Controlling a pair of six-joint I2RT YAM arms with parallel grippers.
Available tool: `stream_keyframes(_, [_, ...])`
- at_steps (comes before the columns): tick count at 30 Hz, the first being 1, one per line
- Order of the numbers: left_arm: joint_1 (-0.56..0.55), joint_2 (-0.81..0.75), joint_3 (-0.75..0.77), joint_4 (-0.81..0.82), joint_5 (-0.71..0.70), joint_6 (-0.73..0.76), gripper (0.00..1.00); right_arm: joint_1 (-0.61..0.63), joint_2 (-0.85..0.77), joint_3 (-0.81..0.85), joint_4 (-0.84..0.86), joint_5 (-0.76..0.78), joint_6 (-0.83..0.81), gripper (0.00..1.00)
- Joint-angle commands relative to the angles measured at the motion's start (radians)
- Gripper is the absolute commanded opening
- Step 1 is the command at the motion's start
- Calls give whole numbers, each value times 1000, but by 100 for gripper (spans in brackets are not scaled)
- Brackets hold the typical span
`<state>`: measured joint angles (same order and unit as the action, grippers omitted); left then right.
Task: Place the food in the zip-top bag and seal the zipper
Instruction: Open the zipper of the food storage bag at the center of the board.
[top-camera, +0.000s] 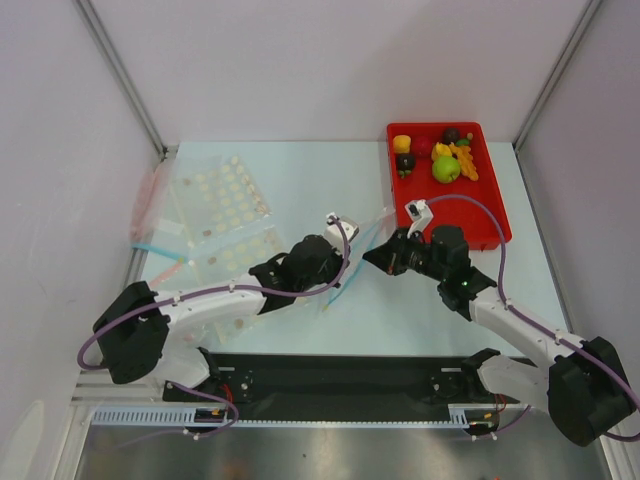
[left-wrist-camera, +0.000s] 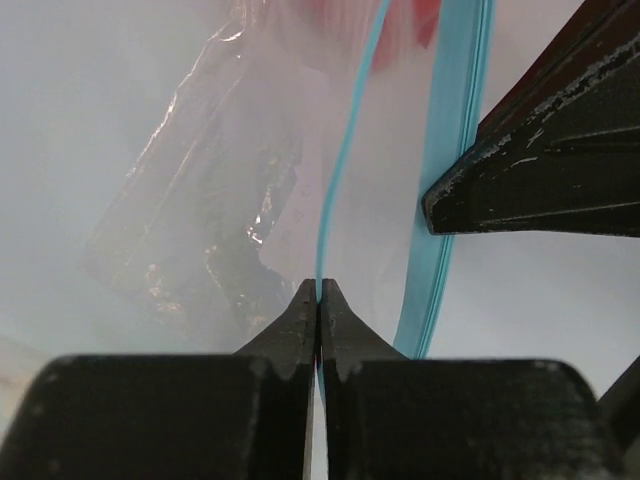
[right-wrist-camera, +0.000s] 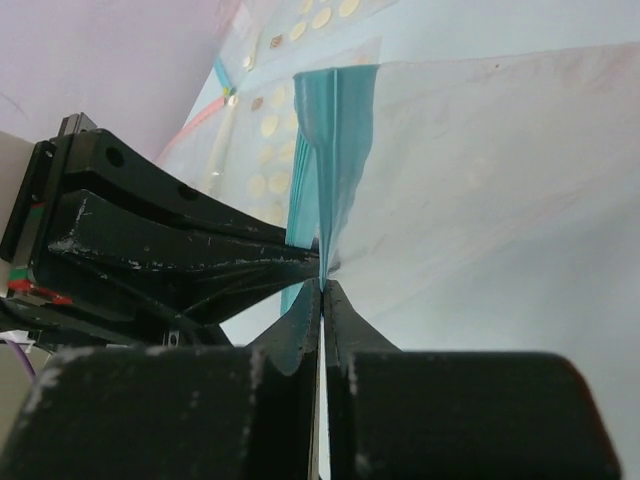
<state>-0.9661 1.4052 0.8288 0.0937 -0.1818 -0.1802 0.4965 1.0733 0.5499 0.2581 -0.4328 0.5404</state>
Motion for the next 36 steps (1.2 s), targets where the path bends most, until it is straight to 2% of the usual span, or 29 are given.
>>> stream_keyframes(1, [-3,-18,47,2,-39,13,0,8,0,48,12,-1,-28,0])
stream_keyframes(3, [-5,-38,52,-35,-80,12,0,10,5,51,7,2,-31,0])
stream_keyframes(6, [-43,-87,52,-74,-235,31,0,8,17,61,-20,32,-42,0])
stream_keyframes(7, [-72,-97,55,-84,-333,34,0,7,28,65,-39,37,-46,1])
stream_keyframes(9, [-91,-127,56,-121,-386,28,0,4,37,73,-49,39,-49,8])
stream_keyframes(15, [-121,-187,66,-205,-513,-19,0,-9,80,88,-80,58,-54,22])
stream_keyframes(20, [-148,-213,79,-241,-490,-53,0,-13,97,88,-76,51,-57,39])
stream_keyframes(21, [-151,-213,81,-249,-470,-61,0,-13,102,87,-72,48,-57,45])
stream_keyframes(24, [-151,-207,90,-253,-438,-79,0,-4,100,79,-48,35,-59,53])
stream_keyframes(30, [-152,-167,93,-246,-439,-137,0,51,68,61,0,61,-66,58])
stream_keyframes(36, [-151,-65,145,-284,-515,-241,0,112,76,44,61,167,-31,57])
